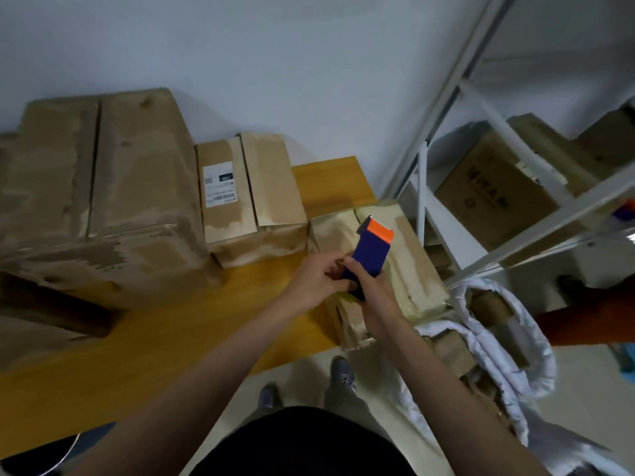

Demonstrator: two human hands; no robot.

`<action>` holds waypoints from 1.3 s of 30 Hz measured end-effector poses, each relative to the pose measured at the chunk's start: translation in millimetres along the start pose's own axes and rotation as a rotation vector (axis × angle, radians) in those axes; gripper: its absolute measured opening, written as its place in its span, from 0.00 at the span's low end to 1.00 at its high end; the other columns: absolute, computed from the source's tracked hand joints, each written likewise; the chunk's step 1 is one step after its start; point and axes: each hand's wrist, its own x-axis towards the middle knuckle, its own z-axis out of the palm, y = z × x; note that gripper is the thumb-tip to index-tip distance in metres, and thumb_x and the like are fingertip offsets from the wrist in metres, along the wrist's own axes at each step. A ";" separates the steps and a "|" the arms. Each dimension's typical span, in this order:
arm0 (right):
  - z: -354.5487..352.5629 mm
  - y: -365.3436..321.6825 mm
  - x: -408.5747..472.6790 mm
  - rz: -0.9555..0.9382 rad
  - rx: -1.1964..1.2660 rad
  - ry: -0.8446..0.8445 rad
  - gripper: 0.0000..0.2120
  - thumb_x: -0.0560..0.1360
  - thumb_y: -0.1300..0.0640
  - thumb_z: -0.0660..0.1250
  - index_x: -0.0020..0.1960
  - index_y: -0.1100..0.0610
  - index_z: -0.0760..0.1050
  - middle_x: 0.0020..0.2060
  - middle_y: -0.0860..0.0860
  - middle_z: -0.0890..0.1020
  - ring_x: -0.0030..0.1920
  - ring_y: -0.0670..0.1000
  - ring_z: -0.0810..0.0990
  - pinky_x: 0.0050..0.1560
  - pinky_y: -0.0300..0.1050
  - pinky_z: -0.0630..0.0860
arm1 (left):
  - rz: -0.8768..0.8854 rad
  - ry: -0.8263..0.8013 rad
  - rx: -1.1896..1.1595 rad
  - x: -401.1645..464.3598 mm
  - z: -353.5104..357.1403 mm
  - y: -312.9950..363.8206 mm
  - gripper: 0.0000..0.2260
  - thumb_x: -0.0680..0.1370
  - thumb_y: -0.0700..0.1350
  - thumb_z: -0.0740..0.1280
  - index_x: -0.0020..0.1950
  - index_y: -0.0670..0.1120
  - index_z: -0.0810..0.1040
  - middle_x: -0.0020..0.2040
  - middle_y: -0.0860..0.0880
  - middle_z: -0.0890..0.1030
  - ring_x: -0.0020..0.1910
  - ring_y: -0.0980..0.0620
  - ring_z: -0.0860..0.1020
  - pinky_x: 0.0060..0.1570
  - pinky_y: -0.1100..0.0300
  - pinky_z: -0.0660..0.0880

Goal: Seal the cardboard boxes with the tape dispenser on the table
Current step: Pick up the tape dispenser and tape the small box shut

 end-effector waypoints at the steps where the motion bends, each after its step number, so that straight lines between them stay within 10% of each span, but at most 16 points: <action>1: -9.2 -2.0 5.3 0.009 0.011 0.010 0.16 0.75 0.57 0.74 0.59 0.63 0.79 0.53 0.63 0.84 0.51 0.58 0.84 0.55 0.53 0.80 | 0.007 -0.042 0.026 5.7 3.0 4.6 0.11 0.74 0.42 0.75 0.52 0.57 0.82 0.42 0.51 0.85 0.44 0.52 0.83 0.47 0.53 0.78; 6: -52.9 -12.4 26.5 0.039 -0.137 0.064 0.31 0.65 0.50 0.80 0.62 0.61 0.75 0.53 0.61 0.83 0.51 0.57 0.84 0.48 0.48 0.82 | 0.027 -0.129 0.270 49.9 2.7 13.7 0.08 0.75 0.45 0.75 0.53 0.48 0.86 0.51 0.47 0.83 0.51 0.52 0.80 0.49 0.58 0.73; 11: -101.5 -19.9 26.8 0.002 -0.218 0.126 0.20 0.70 0.54 0.79 0.57 0.55 0.75 0.48 0.53 0.82 0.46 0.50 0.82 0.42 0.42 0.79 | -0.123 -0.235 0.759 114.2 -26.9 -23.4 0.44 0.67 0.47 0.82 0.78 0.50 0.64 0.77 0.44 0.62 0.77 0.45 0.59 0.73 0.50 0.61; 16: -146.4 -12.5 24.5 0.045 -0.245 0.172 0.13 0.71 0.58 0.77 0.50 0.53 0.74 0.45 0.55 0.81 0.47 0.53 0.80 0.47 0.47 0.79 | -0.156 -0.460 1.048 144.7 -40.3 -33.2 0.59 0.60 0.53 0.84 0.81 0.60 0.49 0.82 0.48 0.41 0.80 0.45 0.40 0.78 0.42 0.49; 26: -170.2 -6.6 38.9 0.050 -0.236 0.203 0.14 0.71 0.58 0.77 0.53 0.56 0.75 0.46 0.57 0.81 0.48 0.55 0.80 0.51 0.51 0.78 | -0.150 -0.263 0.912 126.8 -7.3 -19.9 0.53 0.55 0.57 0.85 0.75 0.66 0.62 0.74 0.43 0.58 0.75 0.39 0.58 0.71 0.43 0.64; 31: -178.3 -20.8 53.1 -0.044 -0.302 0.222 0.13 0.71 0.60 0.77 0.49 0.52 0.74 0.42 0.50 0.80 0.43 0.48 0.79 0.44 0.41 0.76 | -0.255 -0.168 0.961 99.9 31.6 -25.1 0.63 0.47 0.76 0.70 0.80 0.59 0.56 0.75 0.41 0.56 0.74 0.36 0.59 0.71 0.41 0.62; 39: -186.2 -39.5 82.0 -0.091 -0.470 0.051 0.14 0.73 0.58 0.75 0.54 0.57 0.73 0.43 0.50 0.78 0.41 0.45 0.77 0.35 0.30 0.73 | -0.227 0.035 0.890 55.9 44.9 -49.3 0.40 0.66 0.73 0.69 0.75 0.62 0.65 0.81 0.51 0.50 0.75 0.35 0.57 0.72 0.38 0.62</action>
